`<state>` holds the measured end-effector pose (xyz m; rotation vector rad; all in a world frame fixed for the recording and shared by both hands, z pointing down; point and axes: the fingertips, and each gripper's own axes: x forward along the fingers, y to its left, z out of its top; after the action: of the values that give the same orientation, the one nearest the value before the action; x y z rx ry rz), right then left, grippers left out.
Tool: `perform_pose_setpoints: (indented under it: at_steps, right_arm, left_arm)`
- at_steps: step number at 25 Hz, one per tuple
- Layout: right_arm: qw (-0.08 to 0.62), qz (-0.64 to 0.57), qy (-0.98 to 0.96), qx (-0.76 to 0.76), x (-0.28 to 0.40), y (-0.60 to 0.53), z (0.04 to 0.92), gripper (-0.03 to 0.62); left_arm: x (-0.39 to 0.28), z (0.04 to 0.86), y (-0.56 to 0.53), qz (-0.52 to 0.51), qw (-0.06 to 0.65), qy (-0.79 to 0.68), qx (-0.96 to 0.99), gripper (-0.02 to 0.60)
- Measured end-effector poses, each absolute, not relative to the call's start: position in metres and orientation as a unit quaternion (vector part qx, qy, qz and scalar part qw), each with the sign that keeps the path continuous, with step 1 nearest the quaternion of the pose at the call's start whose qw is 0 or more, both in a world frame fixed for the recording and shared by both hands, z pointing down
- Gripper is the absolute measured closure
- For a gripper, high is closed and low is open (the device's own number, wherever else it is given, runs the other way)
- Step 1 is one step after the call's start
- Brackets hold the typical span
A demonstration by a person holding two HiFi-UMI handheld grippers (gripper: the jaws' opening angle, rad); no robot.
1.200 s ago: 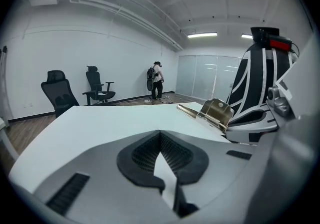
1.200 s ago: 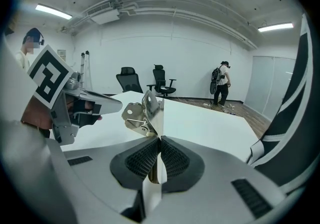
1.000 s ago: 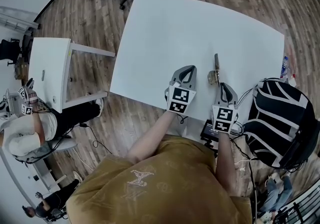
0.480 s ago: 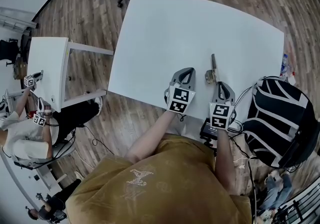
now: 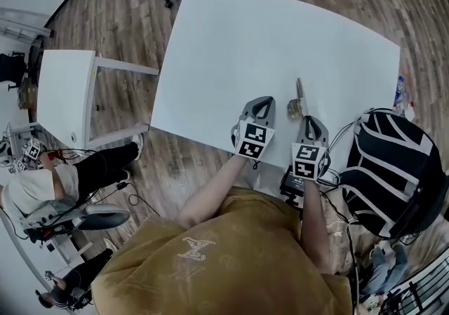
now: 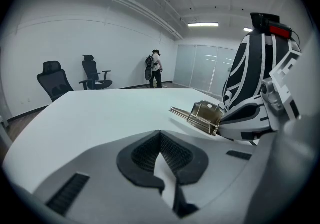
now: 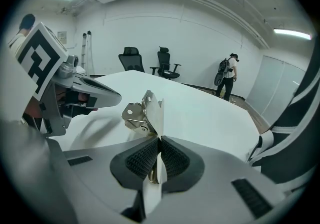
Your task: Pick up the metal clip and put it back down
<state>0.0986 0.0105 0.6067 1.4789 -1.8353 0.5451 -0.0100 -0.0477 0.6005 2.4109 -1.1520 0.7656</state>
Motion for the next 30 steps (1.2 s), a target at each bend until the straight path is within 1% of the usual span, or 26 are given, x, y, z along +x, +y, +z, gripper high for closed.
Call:
perform_pose_setpoints:
  at_steps: [15, 20, 25, 30]
  right_arm:
    - [0.418, 0.184, -0.69, 0.562, 0.097, 0.015, 0.626, 0.568]
    - [0.442, 0.159, -0.681, 0.562, 0.098, 0.016, 0.631, 0.568]
    - [0.481, 0.118, -0.666, 0.559, 0.098, 0.019, 0.639, 0.566]
    - [0.492, 0.107, -0.665, 0.551, 0.094, 0.019, 0.641, 0.565]
  left_arm:
    - [-0.014, 0.616, -0.04, 0.284, 0.201, -0.399, 0.848, 0.575]
    - [-0.011, 0.62, -0.035, 0.289, 0.205, -0.392, 0.849, 0.575]
    - [-0.008, 0.624, -0.032, 0.293, 0.207, -0.386, 0.85, 0.575]
    - [-0.009, 0.624, -0.032, 0.294, 0.208, -0.381, 0.851, 0.575]
